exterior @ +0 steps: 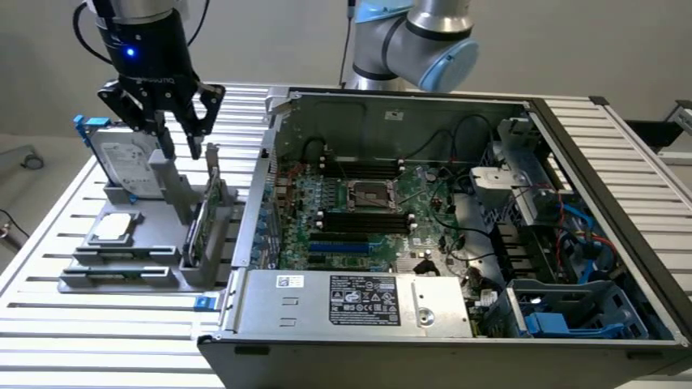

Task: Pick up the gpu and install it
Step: 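Pick up the gpu and move the gpu toward the slot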

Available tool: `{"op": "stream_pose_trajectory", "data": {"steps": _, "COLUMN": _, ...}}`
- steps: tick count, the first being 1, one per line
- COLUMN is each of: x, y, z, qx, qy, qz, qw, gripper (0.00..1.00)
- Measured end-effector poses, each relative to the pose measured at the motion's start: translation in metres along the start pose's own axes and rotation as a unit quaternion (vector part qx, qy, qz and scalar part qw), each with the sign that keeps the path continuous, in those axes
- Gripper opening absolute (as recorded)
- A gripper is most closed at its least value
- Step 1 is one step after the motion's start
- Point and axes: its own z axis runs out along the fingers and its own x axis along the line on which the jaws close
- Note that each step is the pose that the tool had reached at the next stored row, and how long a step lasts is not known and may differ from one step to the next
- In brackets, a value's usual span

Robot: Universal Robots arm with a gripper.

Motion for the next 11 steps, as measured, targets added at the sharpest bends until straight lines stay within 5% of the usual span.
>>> {"op": "stream_pose_trajectory", "data": {"steps": 11, "x": -0.004, "y": -0.0084, "z": 0.0200, "qx": 0.0000, "qy": 0.0000, "qz": 0.000, "qw": 1.0000, "gripper": 0.42}}
